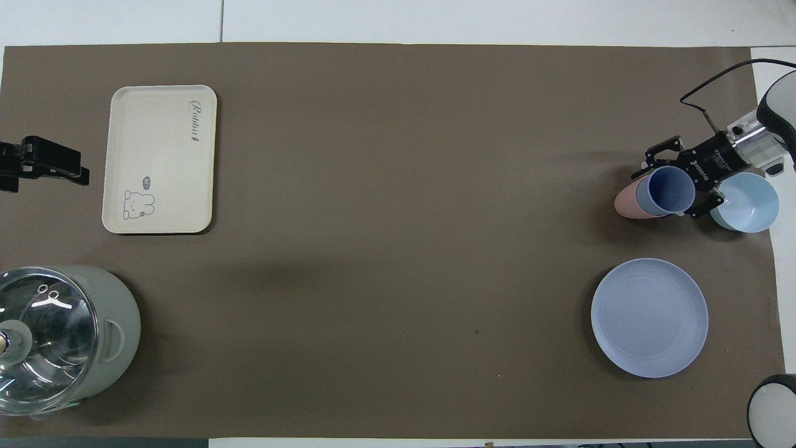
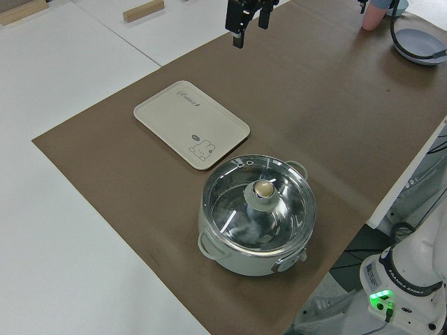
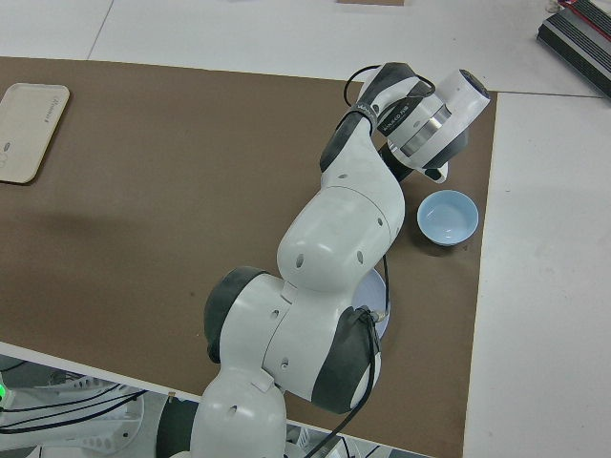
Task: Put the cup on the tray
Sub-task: 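Lower the right gripper around the pink cup and close it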
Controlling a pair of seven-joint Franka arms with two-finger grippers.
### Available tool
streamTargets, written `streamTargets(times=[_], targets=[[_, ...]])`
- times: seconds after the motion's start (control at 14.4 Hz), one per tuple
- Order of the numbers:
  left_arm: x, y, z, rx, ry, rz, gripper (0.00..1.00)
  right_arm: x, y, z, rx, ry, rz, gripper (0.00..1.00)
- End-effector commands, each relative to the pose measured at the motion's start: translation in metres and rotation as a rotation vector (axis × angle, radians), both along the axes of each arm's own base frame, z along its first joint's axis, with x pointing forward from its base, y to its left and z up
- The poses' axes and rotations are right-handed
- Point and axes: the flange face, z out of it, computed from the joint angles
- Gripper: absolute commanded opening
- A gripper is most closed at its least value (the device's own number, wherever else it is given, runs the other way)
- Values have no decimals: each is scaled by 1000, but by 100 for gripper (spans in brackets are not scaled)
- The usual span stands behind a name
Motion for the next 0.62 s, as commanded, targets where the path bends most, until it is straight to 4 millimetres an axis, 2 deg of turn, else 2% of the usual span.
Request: streamTargets(times=[0.0,0.55], targets=[[-9,1,1,15,-5,12,100,-15,3,1,56,20,-59,100],[-9,1,1,15,-3,12,100,-33,6,-8,125,48,-114,100]])
